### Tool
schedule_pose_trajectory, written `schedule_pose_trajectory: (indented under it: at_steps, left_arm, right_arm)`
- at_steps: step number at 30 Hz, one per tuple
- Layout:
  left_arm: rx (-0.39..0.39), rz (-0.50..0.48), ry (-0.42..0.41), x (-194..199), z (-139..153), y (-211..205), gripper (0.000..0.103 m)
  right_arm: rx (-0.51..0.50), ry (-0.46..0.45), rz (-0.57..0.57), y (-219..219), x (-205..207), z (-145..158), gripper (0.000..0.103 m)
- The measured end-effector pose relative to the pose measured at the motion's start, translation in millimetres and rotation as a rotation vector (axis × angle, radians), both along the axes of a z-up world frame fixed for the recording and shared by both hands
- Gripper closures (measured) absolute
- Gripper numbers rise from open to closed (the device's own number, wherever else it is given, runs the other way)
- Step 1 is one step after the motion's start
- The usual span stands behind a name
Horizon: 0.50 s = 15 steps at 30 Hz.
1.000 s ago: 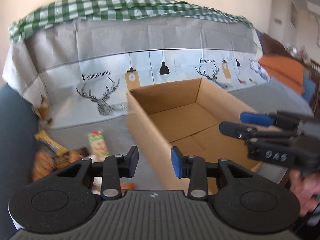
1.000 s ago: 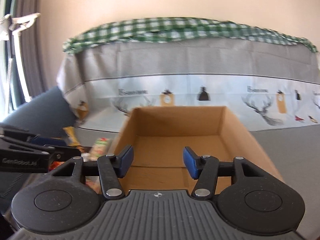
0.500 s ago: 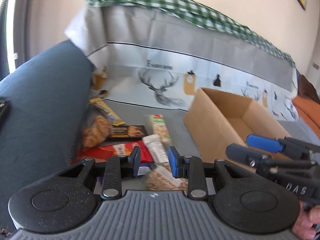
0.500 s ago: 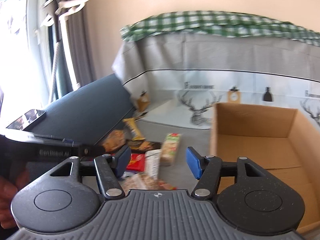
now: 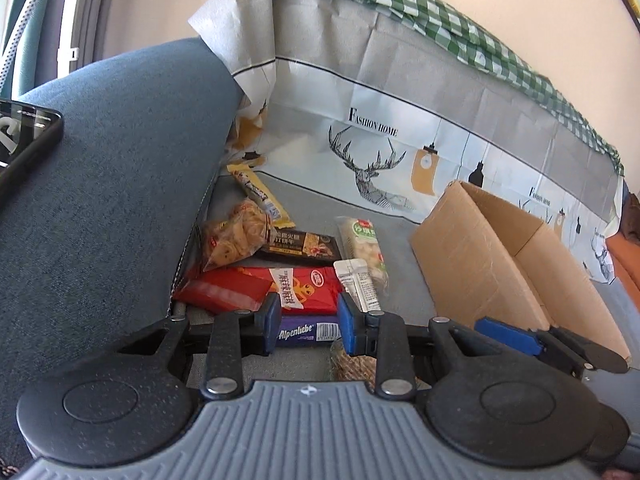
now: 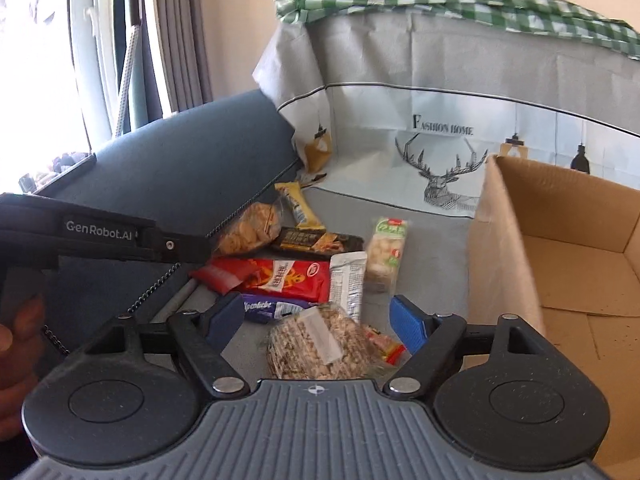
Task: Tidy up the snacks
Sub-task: 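Grasp the clear peanut bag with the right tool while the left tool reaches toward the snacks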
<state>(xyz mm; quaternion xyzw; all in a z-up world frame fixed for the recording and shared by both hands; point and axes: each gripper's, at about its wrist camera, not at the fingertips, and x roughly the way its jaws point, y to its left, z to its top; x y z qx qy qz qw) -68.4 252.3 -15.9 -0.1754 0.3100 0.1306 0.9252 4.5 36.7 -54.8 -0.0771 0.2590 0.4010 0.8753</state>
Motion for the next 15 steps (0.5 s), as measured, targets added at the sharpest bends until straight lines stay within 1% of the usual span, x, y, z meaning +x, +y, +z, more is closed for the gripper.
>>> schedule_pose_trajectory:
  at_steps: [1, 2, 3, 5, 7, 8, 9, 10, 11, 12, 14, 15]
  left_arm:
    - [-0.002, -0.004, 0.006, 2, -1, 0, 0.069]
    - [-0.004, -0.007, 0.014, 4, -2, -1, 0.069]
    - [-0.005, -0.008, 0.021, 5, -4, -2, 0.069]
    - [-0.009, -0.014, 0.034, 10, -6, -2, 0.068]
    - [-0.016, -0.012, 0.044, 13, -9, -1, 0.068]
    - [-0.02, -0.01, 0.048, 14, -10, -1, 0.067]
    - [-0.024, -0.007, 0.053, 14, -11, 0, 0.066]
    - [-0.031, -0.005, 0.059, 16, -12, 1, 0.065]
    - [-0.034, -0.002, 0.064, 17, -12, 2, 0.065]
    - [-0.035, -0.001, 0.068, 17, -13, 2, 0.064]
    - [-0.037, -0.003, 0.076, 19, -14, 4, 0.062]
    - [-0.039, -0.001, 0.08, 19, -15, 4, 0.062]
  right_arm:
    - [0.002, -0.017, 0.016, 2, -1, -2, 0.016]
    - [-0.015, -0.041, 0.026, 5, -3, -6, 0.013]
    - [-0.042, -0.053, 0.027, 8, -4, -12, 0.013]
    - [-0.057, -0.056, 0.042, 10, -4, -21, 0.012]
    - [-0.098, -0.065, 0.049, 14, -4, -29, 0.012]
    - [-0.108, -0.061, 0.048, 16, -2, -30, 0.011]
    - [-0.094, -0.054, 0.056, 17, -1, -29, 0.009]
    - [-0.081, -0.055, 0.061, 16, 0, -29, 0.005]
    - [-0.078, -0.062, 0.063, 16, 1, -30, 0.004]
    - [-0.086, -0.064, 0.062, 16, 2, -34, 0.004]
    - [-0.112, -0.032, 0.06, 18, 6, -40, 0.004]
    - [-0.109, -0.025, 0.061, 17, 8, -41, 0.004]
